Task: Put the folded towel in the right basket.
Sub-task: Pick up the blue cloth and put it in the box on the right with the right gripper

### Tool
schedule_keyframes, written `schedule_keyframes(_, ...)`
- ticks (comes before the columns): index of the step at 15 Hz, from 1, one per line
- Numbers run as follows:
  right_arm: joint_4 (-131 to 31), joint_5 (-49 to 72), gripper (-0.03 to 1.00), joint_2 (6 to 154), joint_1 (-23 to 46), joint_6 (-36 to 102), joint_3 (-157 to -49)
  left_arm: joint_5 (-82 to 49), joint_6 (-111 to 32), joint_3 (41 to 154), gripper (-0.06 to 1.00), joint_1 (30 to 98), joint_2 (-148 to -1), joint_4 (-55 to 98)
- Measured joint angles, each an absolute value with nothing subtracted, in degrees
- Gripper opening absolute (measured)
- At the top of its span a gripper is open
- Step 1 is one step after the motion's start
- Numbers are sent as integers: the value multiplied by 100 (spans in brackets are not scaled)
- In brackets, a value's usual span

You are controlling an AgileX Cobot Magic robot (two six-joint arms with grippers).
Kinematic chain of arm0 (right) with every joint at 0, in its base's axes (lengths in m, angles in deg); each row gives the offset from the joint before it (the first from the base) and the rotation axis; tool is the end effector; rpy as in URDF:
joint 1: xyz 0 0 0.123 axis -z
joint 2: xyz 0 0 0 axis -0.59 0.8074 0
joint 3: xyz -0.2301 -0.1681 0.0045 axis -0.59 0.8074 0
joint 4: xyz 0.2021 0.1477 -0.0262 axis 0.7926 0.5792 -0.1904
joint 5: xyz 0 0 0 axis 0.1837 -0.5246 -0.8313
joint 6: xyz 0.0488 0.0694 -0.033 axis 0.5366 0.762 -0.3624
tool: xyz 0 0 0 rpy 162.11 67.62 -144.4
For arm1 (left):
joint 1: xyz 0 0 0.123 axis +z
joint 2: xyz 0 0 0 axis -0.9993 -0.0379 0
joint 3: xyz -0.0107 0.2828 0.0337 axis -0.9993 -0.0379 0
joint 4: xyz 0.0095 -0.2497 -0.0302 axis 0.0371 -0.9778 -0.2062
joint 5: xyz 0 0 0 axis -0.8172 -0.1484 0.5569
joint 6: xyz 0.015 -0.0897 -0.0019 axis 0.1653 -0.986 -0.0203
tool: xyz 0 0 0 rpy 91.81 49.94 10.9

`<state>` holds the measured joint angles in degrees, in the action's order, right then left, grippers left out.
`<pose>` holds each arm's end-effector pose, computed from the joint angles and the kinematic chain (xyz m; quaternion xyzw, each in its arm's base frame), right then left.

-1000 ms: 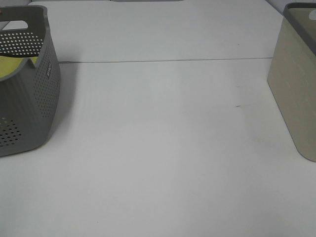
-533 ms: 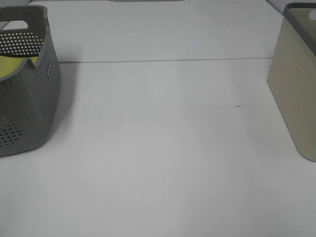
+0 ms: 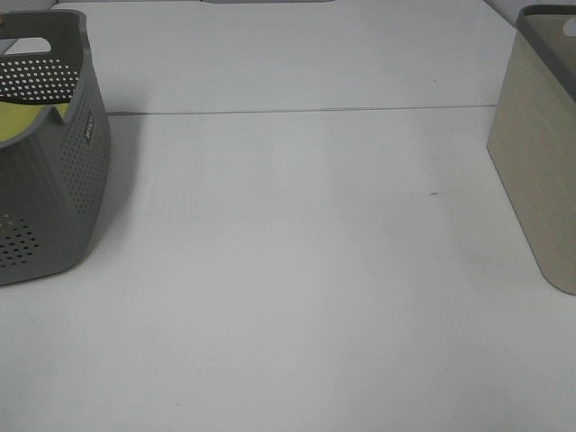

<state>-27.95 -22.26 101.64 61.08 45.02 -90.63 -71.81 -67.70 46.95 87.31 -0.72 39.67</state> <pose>0.3253 -0.1170 0.2529 0.2605 0.9181 0.1377 0.2651 -0.0052 0.0069 0.2823 0.0480 0.8389 0.0702 0.5376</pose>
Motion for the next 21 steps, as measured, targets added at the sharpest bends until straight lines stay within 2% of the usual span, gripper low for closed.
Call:
schedule_keyframes(2,-2790,-2243,63,10164,6108,4502,-9063,-7181,-6770,4695,99,8731,-72,3967)
schedule_keyframes(4,-2790,-2312,66,10164,6108,4502,-9063,-7181,-6770,4695,99,8731,-72,3967)
schedule_keyframes(14,-2744,-3269,67,10141,6108,4502,-9063,-7181,-6770,4695,99,8731,-72,3967)
schedule_keyframes(21,-2727,-3360,67,9236,6108,4502,-9063,-7181,-6770,4695,99,8731,-72,3967)
